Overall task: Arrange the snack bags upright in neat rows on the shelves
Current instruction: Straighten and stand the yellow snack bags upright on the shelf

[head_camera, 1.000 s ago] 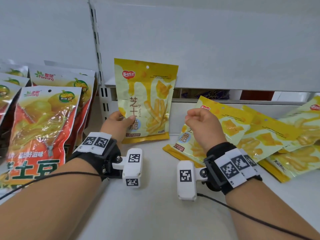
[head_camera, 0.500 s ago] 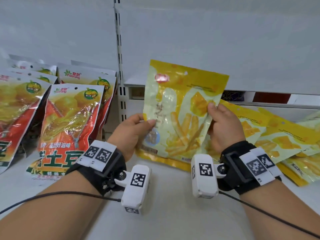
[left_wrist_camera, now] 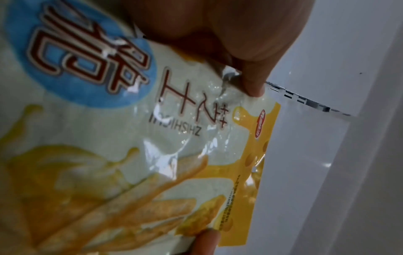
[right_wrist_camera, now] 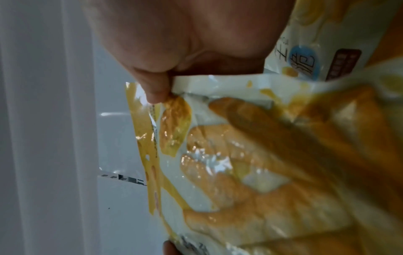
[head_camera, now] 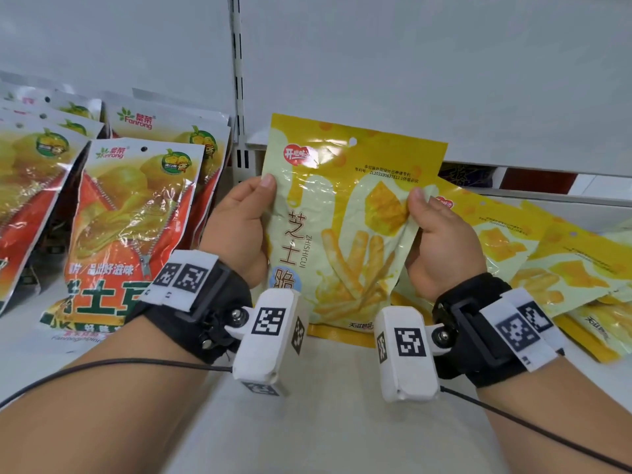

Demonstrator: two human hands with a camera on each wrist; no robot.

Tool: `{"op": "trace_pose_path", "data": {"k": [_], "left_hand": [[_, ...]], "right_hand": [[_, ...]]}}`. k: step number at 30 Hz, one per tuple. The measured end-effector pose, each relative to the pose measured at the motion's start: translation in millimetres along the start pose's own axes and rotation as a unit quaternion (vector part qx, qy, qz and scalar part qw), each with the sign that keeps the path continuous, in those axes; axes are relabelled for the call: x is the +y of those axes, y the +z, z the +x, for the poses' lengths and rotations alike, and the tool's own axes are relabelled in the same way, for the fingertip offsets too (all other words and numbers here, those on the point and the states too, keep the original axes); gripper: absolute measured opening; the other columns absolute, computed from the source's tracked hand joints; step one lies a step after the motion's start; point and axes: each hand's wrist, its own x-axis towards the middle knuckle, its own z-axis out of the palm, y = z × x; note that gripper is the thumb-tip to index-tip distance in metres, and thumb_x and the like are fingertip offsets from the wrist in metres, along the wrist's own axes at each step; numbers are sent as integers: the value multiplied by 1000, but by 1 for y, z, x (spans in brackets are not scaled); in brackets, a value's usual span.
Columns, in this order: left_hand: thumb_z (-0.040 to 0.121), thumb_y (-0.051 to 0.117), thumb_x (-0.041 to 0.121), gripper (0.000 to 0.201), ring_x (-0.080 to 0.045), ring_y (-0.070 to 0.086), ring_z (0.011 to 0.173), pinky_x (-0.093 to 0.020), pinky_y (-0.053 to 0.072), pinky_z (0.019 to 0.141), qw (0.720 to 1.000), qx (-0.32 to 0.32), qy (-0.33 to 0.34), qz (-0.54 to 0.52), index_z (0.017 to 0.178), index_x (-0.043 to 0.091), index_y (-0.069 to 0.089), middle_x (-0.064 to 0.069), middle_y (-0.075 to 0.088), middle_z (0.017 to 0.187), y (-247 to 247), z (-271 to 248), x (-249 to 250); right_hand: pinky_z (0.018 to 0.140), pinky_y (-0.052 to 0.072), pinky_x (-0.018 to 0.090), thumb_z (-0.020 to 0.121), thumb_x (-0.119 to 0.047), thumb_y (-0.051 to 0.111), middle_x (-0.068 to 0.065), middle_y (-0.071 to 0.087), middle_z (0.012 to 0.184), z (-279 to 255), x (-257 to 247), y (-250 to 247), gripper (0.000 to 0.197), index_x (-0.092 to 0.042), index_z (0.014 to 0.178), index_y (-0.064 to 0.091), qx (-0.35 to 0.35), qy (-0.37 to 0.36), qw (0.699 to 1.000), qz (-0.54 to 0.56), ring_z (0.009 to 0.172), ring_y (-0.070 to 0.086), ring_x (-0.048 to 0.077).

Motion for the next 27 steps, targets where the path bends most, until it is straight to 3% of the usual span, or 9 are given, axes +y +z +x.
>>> {"op": "trace_pose_path", "data": {"k": [3, 6, 11, 13, 16, 19, 22, 25, 27], "left_hand": [[94, 53, 22, 28, -34, 68, 95, -50, 57, 77, 999, 22, -18, -29, 114, 4, 59, -18, 69, 105, -1, -2, 1], [94, 53, 22, 25, -36, 66, 99, -56, 55, 81, 999, 31, -22, -33, 110, 4, 61, -19, 68, 107, -6, -2, 2], [85, 56, 41, 46, -28, 67, 98, -44, 56, 83, 998, -18, -45, 50, 117, 9, 62, -14, 69, 110, -19, -4, -2], [90, 55, 39, 27, -22, 69, 89, -36, 55, 76, 987, -39, -62, 142, 99, 17, 69, -9, 73, 99, -26, -6, -7], [93, 57, 23, 23, -19, 71, 71, -26, 54, 58, 975, -48, -96, 193, 73, 17, 69, -7, 75, 81, -29, -8, -16], [92, 59, 18, 12, -23, 72, 72, -30, 56, 57, 981, -21, -100, 162, 83, 11, 64, -9, 75, 81, -28, -7, -17], [91, 60, 18, 12, -24, 72, 71, -33, 57, 58, 987, 16, -73, 142, 84, 8, 62, -11, 75, 81, -30, -5, -15], [88, 63, 21, 15, -24, 72, 70, -32, 57, 57, 988, 18, -66, 136, 84, 7, 59, -11, 74, 81, -31, -5, -15], [85, 63, 30, 26, -26, 72, 81, -36, 58, 67, 989, 0, -73, 127, 92, 6, 62, -13, 74, 90, -29, -6, -14]], "right_hand": [[62, 57, 28, 92, -22, 52, 2, 74, 83, 4, 4, -3, 20, -15, 86, 70, -26, 20, 999, -28, 74, 70, 15], [54, 55, 24, 93, -13, 53, 0, 72, 71, 4, 12, -6, 21, -15, 78, 67, -46, 48, 995, -79, 63, 67, 13], [56, 52, 25, 93, -11, 54, 2, 67, 67, 4, 18, -5, 25, -15, 70, 64, 15, 18, 994, -108, 60, 62, 14], [65, 50, 32, 92, -12, 56, 2, 66, 69, 5, 17, -5, 27, -18, 68, 64, 49, 8, 992, -115, 65, 59, 18], [62, 50, 33, 92, -13, 56, 0, 67, 65, 6, 16, -6, 30, -19, 64, 64, 67, 13, 993, -99, 61, 60, 16], [57, 54, 26, 91, -16, 58, -3, 71, 68, 5, 17, -5, 19, -18, 73, 65, 42, 40, 995, -87, 63, 65, 12], [61, 58, 30, 89, -13, 59, 3, 72, 71, 4, 22, -2, 12, -12, 78, 64, -3, 95, 990, -102, 66, 68, 17], [61, 58, 31, 90, -11, 58, 5, 70, 70, 3, 24, -2, 16, -11, 74, 64, 17, 85, 987, -132, 64, 67, 18], [61, 57, 31, 90, -12, 59, 5, 70, 69, 5, 22, -4, 20, -12, 71, 64, 48, 57, 986, -150, 64, 67, 19]]}}
